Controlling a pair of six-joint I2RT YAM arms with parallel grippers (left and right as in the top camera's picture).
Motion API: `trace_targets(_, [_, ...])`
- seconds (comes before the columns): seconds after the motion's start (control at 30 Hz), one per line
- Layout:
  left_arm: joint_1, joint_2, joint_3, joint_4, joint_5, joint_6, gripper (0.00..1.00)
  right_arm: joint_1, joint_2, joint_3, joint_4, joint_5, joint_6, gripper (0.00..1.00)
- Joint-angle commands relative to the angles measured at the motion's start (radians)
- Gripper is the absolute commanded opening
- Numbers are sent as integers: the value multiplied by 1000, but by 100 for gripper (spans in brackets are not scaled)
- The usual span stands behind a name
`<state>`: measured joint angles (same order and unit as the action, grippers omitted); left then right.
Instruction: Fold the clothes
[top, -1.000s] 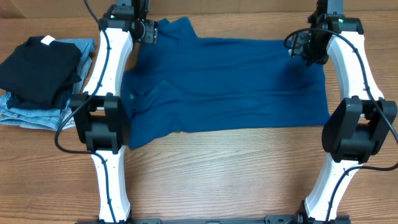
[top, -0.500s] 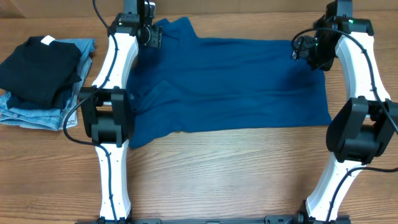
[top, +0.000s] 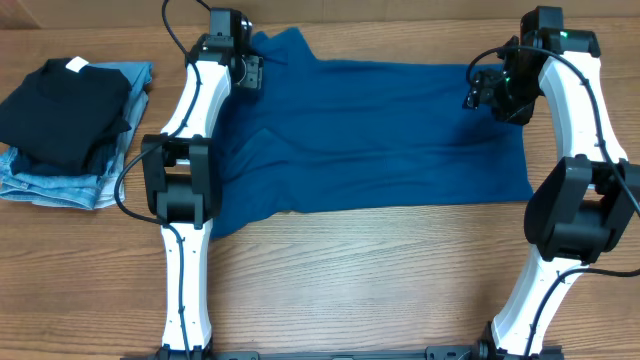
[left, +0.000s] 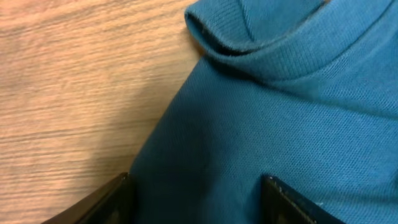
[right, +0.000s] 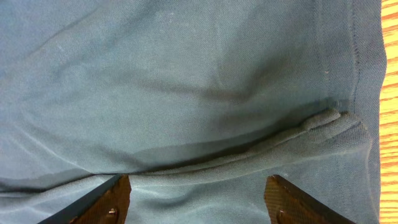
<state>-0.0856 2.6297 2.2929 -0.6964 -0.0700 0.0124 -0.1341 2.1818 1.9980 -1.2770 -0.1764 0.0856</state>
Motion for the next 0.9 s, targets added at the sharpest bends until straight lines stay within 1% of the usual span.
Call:
trace_targets(0.0, [9, 73, -32, -138, -188, -26, 70, 1, -12, 17, 0, -8, -8, 73])
trace_targets(0.07, [8, 72, -32, -158, -187, -39, 75, 1, -12, 17, 0, -9, -8, 74])
trace_targets(0.13, [3, 66, -22, -158, -169, -39, 86, 1, -12, 17, 2, -8, -8, 74])
trace_targets(0.17, [1, 58, -6, -157, -158, -39, 87, 1, -12, 17, 4, -8, -8, 74])
trace_targets(0.23, [-4, 37, 48, -157, -135, -39, 88, 1, -12, 17, 20, -8, -8, 74])
trace_targets(0.27, [-7, 21, 102, -160, -117, -39, 89, 1, -12, 17, 32, -9, -8, 75])
trace_targets(0.33, [-9, -8, 224, -175, -64, -47, 88, 1, -12, 17, 57, -9, -8, 76])
trace_targets(0.43, [-9, -38, 347, -201, 33, -71, 88, 1, -12, 17, 91, -9, -8, 79])
trace_targets(0.53, [-10, -63, 412, -236, 74, -89, 89, 1, -12, 20, 119, -9, -7, 81])
trace_targets(0.6, [-13, -69, 443, -264, 121, -88, 87, 1, -13, 37, 147, -8, -7, 82])
trace_targets(0.63, [-16, -69, 445, -279, 157, -89, 86, 0, -13, 53, 161, -8, 5, 91])
trace_targets(0.73, [-24, -66, 438, -295, 195, -91, 89, -10, -13, 61, 194, -4, 41, 93])
trace_targets(0.8, [-36, -66, 431, -294, 194, -46, 89, -23, -12, 57, 225, -5, 41, 94])
trace_targets(0.83, [-45, -66, 430, -292, 194, 0, 89, -29, -12, 56, 238, -4, 41, 94])
trace_targets(0.87, [-57, -66, 430, -286, 193, 71, 90, -35, -12, 56, 254, -4, 41, 94])
